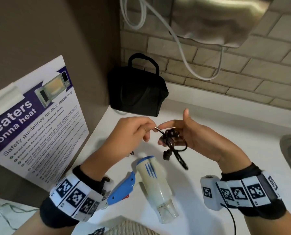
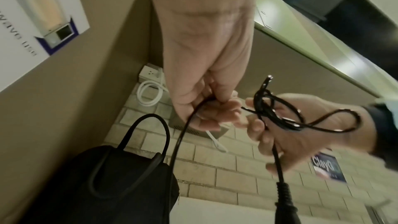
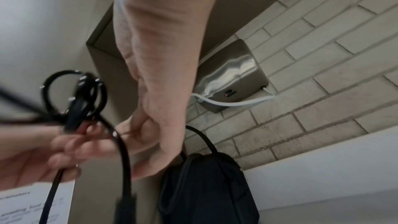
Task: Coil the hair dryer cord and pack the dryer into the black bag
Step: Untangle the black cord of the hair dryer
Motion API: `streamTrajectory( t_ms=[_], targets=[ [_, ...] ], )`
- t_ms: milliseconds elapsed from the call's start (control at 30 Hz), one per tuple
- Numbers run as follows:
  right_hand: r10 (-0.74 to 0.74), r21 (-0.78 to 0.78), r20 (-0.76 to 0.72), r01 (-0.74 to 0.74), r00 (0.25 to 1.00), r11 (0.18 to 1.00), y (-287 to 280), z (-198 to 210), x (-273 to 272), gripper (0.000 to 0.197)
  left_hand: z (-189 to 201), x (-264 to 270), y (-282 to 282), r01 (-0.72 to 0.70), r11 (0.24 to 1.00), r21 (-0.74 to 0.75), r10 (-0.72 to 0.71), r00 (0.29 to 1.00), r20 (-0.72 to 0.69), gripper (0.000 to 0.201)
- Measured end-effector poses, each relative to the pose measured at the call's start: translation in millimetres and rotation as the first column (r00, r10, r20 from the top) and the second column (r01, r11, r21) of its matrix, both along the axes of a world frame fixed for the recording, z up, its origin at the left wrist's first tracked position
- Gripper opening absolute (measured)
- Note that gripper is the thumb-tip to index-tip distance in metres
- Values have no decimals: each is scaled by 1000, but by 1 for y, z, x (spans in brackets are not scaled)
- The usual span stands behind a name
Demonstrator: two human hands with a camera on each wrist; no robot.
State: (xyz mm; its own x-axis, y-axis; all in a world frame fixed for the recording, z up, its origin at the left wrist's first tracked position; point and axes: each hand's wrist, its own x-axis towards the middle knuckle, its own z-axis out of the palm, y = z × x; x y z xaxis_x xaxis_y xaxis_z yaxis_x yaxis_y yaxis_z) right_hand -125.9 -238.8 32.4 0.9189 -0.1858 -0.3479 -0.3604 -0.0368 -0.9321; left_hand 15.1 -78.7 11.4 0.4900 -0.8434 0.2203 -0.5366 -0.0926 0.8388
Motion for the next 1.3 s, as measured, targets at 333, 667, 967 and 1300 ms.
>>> streamTrajectory(
  t_ms=[333,667,967,1300],
  targets=[
    [-358,11,315,374,879,927,-2,-16,-2,27,-7,22,15,-244,968,49,248,965,-88,24],
    [-338,21,358,354,871,935,-18,-30,-24,41,-19,40,27,-463,882,84,470,859,-203,22],
    [-387,-221,142,410,911,885,-29,-66,-34,35,-23,58,35,-577,816,-43,528,773,-350,28],
    [-49,154,22,45,999,987,-6,-36,-9,64,-13,27,31,-182,983,-21,177,973,-146,24]
  ],
)
